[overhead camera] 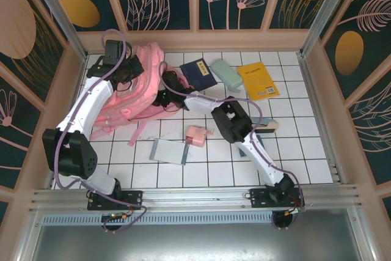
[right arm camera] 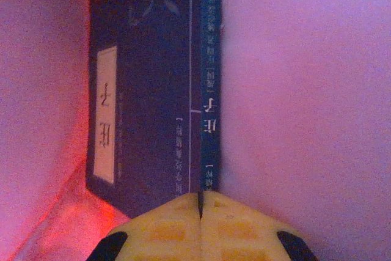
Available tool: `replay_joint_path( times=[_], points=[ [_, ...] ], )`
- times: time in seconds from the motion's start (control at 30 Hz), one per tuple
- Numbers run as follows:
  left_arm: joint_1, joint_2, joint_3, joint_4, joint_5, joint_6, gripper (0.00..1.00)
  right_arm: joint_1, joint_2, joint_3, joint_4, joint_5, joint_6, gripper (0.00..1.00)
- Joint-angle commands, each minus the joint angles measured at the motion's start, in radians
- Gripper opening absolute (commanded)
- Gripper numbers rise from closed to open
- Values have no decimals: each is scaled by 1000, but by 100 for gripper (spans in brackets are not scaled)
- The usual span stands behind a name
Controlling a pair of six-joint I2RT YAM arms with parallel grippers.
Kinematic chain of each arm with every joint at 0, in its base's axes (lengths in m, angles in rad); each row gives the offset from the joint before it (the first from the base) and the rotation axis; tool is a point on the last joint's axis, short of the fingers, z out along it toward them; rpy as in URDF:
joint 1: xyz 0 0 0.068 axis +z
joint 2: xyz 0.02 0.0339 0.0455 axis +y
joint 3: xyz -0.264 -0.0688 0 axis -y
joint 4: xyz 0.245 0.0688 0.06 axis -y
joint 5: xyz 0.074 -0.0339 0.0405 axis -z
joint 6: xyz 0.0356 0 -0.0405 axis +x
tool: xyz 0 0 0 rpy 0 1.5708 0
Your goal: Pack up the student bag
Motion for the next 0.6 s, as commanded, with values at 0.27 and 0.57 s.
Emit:
replay_joint_path(
  times=[0.27,0.57],
  points=[
    [0,-41,-29,133,67,-66,0,42,193,273,92,-161,170,7],
    [2,-35,-35,41,-140,29,0,-12,-120,-69,54,-43,-9,12]
  ],
)
